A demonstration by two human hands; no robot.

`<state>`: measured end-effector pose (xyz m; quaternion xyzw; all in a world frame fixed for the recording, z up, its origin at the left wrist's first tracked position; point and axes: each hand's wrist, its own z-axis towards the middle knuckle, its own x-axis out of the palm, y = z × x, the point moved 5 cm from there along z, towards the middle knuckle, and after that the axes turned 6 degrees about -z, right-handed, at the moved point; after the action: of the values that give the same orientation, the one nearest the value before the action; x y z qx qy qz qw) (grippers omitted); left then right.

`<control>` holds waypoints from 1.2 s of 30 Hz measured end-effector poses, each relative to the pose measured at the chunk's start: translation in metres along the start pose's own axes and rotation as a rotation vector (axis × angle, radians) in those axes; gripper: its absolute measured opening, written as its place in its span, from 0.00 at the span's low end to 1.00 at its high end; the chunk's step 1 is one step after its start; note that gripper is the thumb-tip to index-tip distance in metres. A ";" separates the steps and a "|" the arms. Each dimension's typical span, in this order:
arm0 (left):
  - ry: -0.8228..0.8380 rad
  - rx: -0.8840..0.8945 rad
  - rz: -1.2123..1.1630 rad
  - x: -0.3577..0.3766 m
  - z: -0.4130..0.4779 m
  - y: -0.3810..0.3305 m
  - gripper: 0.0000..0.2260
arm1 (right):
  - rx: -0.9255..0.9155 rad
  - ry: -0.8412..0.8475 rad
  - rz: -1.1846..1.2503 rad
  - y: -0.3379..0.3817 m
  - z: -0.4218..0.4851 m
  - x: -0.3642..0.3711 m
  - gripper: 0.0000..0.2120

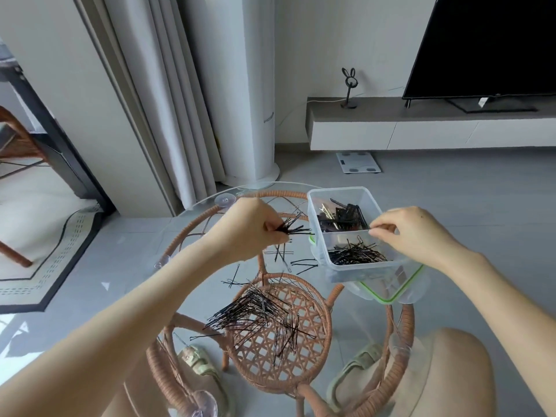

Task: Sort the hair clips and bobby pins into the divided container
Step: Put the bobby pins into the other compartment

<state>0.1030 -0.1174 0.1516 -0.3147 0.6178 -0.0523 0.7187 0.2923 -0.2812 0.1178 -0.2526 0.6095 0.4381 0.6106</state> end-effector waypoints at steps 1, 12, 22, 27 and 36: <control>0.002 0.032 0.006 0.002 0.012 -0.013 0.09 | 0.002 -0.021 0.007 -0.002 -0.002 -0.004 0.07; 0.257 0.157 0.223 0.099 0.096 -0.076 0.14 | 0.032 -0.103 0.039 -0.018 -0.014 -0.011 0.07; 0.413 0.138 0.075 0.106 0.092 -0.071 0.21 | 0.042 -0.084 -0.005 -0.004 -0.014 -0.005 0.08; 0.185 0.104 -0.152 0.066 0.076 -0.042 0.11 | -0.014 -0.284 0.079 0.034 -0.033 -0.018 0.09; 0.276 -0.015 0.260 0.120 0.017 0.064 0.19 | 0.043 0.298 0.054 0.115 -0.073 0.115 0.26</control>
<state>0.1267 -0.1161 0.0164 -0.2273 0.7464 0.0030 0.6255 0.1429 -0.2606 0.0229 -0.2852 0.7092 0.3988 0.5066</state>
